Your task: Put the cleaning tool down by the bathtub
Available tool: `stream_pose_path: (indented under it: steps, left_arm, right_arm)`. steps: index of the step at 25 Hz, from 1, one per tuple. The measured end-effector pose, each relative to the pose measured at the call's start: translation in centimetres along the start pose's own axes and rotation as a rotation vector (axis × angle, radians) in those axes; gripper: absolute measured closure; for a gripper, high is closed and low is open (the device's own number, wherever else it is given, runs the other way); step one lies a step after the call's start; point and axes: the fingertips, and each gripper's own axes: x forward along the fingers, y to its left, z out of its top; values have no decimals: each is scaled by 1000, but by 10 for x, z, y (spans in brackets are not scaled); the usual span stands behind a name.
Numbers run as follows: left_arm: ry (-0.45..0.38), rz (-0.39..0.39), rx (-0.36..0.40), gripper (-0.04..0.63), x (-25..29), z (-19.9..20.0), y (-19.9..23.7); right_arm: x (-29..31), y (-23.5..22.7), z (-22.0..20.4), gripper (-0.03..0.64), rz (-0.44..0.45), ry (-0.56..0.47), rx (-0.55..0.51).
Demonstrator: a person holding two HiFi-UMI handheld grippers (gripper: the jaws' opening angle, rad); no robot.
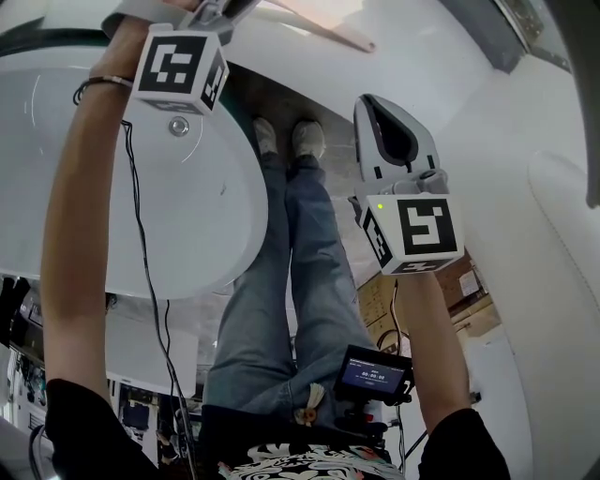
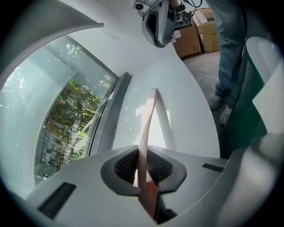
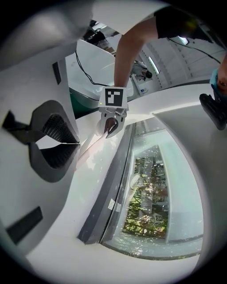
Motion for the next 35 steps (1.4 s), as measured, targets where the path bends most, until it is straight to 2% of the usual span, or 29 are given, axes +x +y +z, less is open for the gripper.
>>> stream_pose_path:
  steps: [6, 12, 16, 20, 27, 35]
  left_arm:
    - [18, -20, -23, 557, 6, -3, -3]
    - [-11, -77, -64, 480, 5, 2, -6]
    - [-16, -87, -51, 459, 2, 5, -4]
    - [-17, -116, -79, 443, -5, 8, -3]
    - [-27, -125, -81, 434, -23, 12, 3]
    - [-55, -54, -173, 434, -48, 19, 26]
  right_arm:
    - [-5, -9, -4, 589, 0, 5, 14]
    - [-7, -5, -8, 589, 20, 4, 27]
    - [-7, -5, -8, 589, 24, 2, 26]
    - [-9, -4, -6, 589, 28, 0, 23]
    - [-15, -2, 4, 589, 25, -12, 15]
    - [-21, -1, 8, 589, 29, -22, 5]
